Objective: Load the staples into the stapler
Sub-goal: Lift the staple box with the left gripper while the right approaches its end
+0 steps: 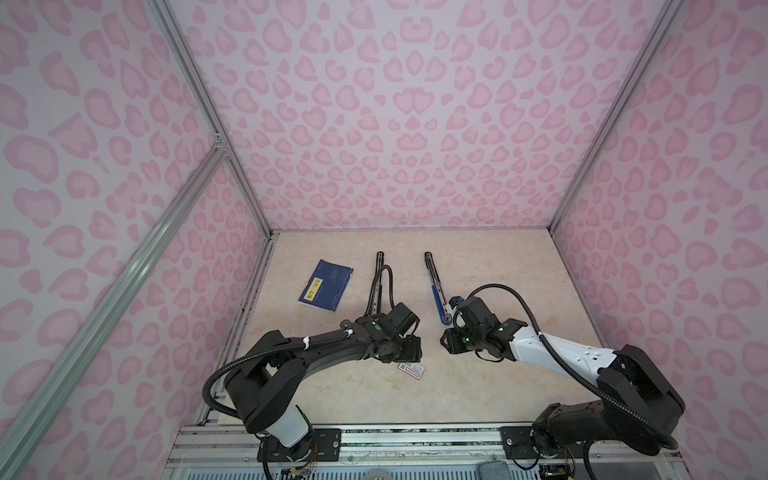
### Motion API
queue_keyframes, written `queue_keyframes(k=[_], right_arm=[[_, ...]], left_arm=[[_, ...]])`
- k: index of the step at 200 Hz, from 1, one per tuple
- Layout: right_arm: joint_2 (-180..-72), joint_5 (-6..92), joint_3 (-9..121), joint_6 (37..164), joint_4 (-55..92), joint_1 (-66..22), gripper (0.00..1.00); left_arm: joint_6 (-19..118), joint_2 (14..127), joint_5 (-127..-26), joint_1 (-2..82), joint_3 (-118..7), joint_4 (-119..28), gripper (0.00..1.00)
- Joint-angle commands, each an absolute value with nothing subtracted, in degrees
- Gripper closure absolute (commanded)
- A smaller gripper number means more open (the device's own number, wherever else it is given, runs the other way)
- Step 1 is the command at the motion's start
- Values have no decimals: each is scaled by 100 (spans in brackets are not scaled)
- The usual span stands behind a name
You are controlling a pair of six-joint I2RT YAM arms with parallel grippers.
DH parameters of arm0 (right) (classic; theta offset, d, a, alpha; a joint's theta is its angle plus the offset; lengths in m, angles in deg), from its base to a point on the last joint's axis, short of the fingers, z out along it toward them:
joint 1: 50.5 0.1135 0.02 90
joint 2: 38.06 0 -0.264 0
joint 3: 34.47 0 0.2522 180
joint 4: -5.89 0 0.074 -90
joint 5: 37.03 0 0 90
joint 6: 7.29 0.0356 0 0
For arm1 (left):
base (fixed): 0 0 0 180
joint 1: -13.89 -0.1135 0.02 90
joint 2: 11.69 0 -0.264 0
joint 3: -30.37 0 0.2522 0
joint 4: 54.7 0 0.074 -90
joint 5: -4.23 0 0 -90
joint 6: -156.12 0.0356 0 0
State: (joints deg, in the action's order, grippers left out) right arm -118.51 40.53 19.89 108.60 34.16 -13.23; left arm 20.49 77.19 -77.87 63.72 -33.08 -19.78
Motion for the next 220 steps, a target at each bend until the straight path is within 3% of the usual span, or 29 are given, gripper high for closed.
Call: queue_keyframes(k=[1,40,61,74,88,164,220], right_arm=[[-11929,3958,1998,10789,3348,-1289,56],[-12140,3943,2106,10776,3259,-1160,57],[-12239,3935,2177,10789,3239,-1100,58],[-12227,3954,2177,10799,3231,-1063,58],[-12201,3971,2156,10815,3222,-1057,58],[-12139,4014,2080,10805,3296,-1059,59],[-11990,4111,1857,10793,3487,-1056,60]], left_arm=[[1646,7229,-7747,6381,-2852,-1831,29],[1481,6703,-7316,6486,-2334,-1977,34],[1548,6859,-7298,6509,-2368,-1820,51],[1527,6971,-7404,6514,-2389,-1698,67],[1549,7156,-7583,6513,-2474,-1557,71],[1870,8350,-8213,6506,-3378,-1581,77],[2418,9358,-8209,6497,-4627,-1663,74]])
